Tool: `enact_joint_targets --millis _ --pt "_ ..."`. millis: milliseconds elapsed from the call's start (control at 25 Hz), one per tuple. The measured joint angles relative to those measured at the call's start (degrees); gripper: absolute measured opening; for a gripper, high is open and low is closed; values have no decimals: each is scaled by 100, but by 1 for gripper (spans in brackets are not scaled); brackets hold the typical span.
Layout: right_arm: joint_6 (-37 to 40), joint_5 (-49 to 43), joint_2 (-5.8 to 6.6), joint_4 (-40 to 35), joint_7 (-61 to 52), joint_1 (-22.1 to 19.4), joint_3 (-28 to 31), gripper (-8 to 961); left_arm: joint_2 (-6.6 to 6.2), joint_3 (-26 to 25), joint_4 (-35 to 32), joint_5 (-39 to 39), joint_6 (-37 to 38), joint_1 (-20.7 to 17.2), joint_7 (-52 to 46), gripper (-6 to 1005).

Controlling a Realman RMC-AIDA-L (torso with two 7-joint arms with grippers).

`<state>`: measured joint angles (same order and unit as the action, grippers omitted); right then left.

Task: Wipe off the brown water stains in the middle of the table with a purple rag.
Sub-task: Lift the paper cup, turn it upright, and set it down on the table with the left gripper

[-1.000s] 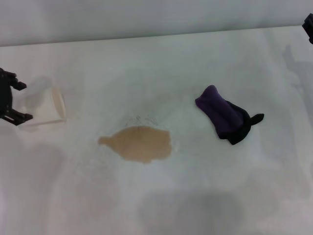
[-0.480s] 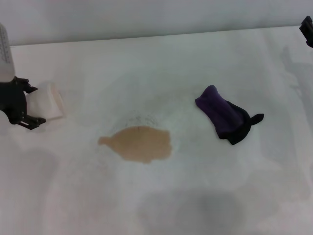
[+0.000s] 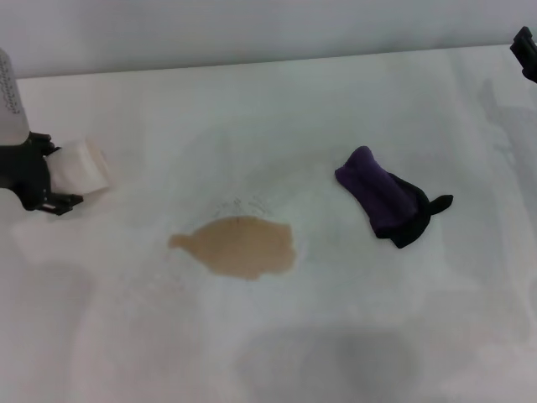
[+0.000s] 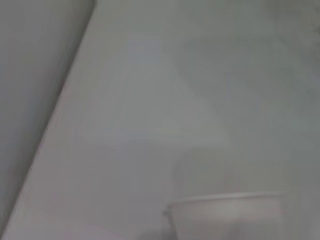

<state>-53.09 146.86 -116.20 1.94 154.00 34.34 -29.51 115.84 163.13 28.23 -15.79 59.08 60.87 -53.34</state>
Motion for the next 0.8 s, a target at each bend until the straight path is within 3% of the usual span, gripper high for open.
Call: enact_joint_targets --millis 160,520,680,720,800 --pt "0 0 1 0 -1 -2 -2 873 13 0 39 504 0 -64 -43 789" --pt "37 1 24 -18 -1 -60 22 873 37 -1 -3 2561 208 -506 74 688" --pt "32 1 28 -32 -2 -66 -6 873 169 1 -87 3856 319 -850 470 657" --pt "28 1 30 -33 -1 -66 -6 873 169 1 -87 3856 319 -850 470 650" --pt "21 0 31 -34 -1 -67 -12 874 266 -6 -203 4983 584 -1259 770 640"
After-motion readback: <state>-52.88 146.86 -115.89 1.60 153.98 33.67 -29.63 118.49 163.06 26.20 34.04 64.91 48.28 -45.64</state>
